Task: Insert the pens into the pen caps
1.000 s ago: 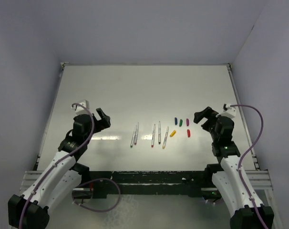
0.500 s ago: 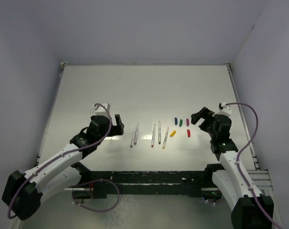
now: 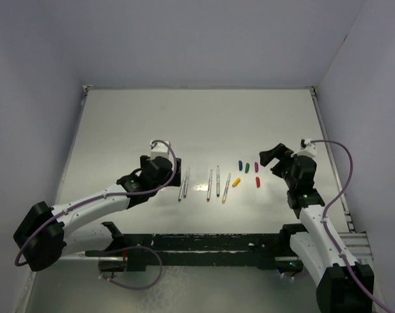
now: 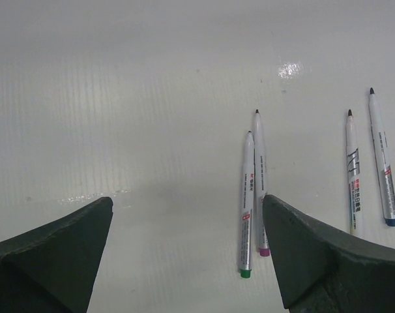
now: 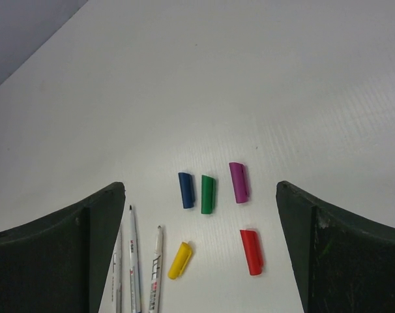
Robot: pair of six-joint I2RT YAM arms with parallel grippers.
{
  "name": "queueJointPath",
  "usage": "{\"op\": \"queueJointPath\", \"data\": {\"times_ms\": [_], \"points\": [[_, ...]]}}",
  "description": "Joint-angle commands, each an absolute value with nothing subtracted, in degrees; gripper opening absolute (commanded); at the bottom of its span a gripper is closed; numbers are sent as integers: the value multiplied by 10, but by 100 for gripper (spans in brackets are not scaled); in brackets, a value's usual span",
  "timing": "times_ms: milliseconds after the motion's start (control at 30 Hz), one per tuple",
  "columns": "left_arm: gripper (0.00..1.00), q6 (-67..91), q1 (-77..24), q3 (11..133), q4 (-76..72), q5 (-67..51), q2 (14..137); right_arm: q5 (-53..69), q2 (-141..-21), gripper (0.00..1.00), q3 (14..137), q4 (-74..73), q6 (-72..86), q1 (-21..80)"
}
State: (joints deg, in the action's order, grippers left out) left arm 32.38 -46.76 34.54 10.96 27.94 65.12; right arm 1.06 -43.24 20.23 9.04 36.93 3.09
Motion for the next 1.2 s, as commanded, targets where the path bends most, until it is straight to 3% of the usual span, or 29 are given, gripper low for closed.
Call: {"op": "queueJointPath", "data": {"times_ms": [0, 433, 933, 1167], "points": [[99, 337, -469, 377, 105, 287, 642, -13, -436, 100, 206, 126, 422, 31], [99, 379, -524, 380, 125, 296, 729, -10, -407, 100, 217, 113, 395, 31], [100, 387, -534, 405, 129, 330, 787, 1, -397, 89, 205, 98, 369, 31], [86, 400, -534, 430, 154, 339, 822, -1, -407, 90, 210, 87, 370, 31]]}}
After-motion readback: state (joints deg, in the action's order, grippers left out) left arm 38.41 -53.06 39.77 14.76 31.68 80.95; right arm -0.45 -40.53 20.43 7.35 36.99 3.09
